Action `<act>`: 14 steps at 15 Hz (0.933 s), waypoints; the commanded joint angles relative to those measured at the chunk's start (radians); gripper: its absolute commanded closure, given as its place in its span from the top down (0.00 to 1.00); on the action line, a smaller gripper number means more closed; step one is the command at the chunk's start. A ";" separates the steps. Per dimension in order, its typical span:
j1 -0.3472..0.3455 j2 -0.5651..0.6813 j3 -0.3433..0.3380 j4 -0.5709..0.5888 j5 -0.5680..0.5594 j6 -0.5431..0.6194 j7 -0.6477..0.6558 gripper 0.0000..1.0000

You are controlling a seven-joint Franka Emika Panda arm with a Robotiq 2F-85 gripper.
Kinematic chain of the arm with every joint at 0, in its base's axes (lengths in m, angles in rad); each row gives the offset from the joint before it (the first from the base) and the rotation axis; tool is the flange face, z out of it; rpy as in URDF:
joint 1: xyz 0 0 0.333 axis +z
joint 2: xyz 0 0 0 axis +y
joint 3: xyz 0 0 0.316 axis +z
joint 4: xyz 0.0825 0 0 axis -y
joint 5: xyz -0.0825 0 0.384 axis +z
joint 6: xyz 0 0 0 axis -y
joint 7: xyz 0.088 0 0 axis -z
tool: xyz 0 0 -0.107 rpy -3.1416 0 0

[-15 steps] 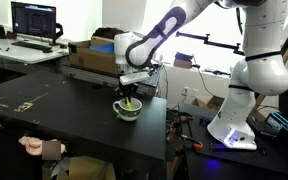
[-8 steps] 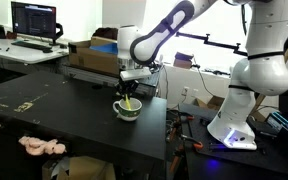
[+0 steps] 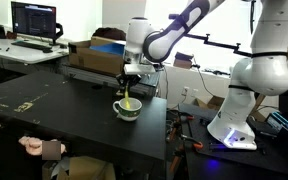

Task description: Put the yellow sharpie on the table

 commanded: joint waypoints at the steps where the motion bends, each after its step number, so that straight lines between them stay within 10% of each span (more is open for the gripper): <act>1: -0.008 -0.103 -0.016 -0.079 -0.109 0.057 0.133 0.05; 14: -0.173 -0.222 0.020 -0.087 -0.475 -0.039 0.517 0.05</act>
